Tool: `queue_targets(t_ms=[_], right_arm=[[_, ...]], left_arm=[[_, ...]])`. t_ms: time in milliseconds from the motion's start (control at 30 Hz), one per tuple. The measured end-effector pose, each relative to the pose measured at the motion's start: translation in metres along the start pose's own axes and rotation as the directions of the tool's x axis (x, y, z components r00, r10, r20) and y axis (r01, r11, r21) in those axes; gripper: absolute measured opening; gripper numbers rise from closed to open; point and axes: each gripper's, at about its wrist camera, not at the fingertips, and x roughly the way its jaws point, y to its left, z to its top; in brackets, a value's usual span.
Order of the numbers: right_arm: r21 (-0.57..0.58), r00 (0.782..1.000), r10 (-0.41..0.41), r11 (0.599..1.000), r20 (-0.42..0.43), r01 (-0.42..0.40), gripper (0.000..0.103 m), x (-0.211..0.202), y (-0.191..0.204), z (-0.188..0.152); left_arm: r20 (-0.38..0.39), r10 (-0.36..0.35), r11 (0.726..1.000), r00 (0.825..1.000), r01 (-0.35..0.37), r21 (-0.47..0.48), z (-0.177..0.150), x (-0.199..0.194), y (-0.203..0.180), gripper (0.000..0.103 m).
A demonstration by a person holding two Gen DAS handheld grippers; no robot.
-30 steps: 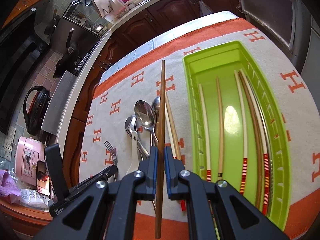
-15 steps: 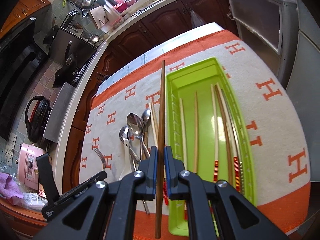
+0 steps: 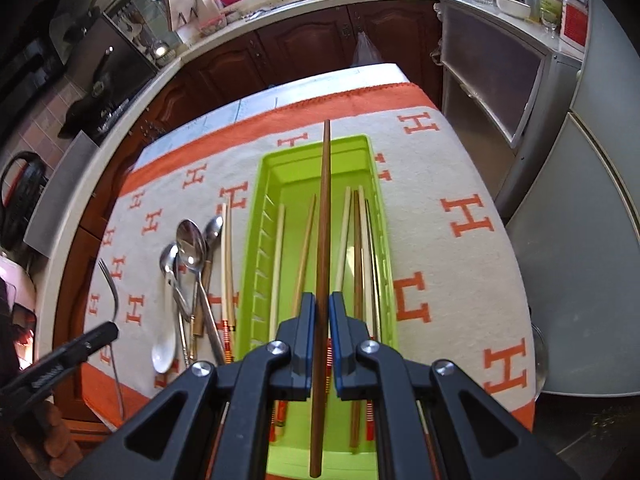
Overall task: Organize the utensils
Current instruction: 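Carry the chopstick and fork into the green tray and open both tools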
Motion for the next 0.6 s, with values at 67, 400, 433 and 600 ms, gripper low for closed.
queue_targets(t_ms=[67, 400, 433, 600], right_arm=[[-0.015, 0.999, -0.010, 1.000, -0.039, 0.009, 0.007, 0.010, 0.000, 0.001], [0.152, 1.000, 0.021, 0.988, -0.009, -0.019, 0.007, -0.002, -0.031, -0.002], [0.174, 1.000, 0.024, 0.985, 0.002, -0.024, 0.007, -0.006, -0.035, -0.003], [0.257, 0.999, 0.035, 0.965, 0.039, -0.044, 0.007, -0.017, -0.055, -0.005]], left_arm=[[-0.002, -0.022, 0.999, 1.000, 0.022, 0.023, 0.003, -0.001, -0.014, 0.002], [-0.028, -0.103, 0.983, 0.994, 0.106, 0.148, 0.013, 0.009, -0.092, 0.002], [-0.036, -0.107, 0.981, 0.994, 0.111, 0.159, 0.013, 0.013, -0.100, 0.002], [-0.087, -0.108, 0.973, 0.990, 0.123, 0.195, 0.013, 0.046, -0.132, 0.002]])
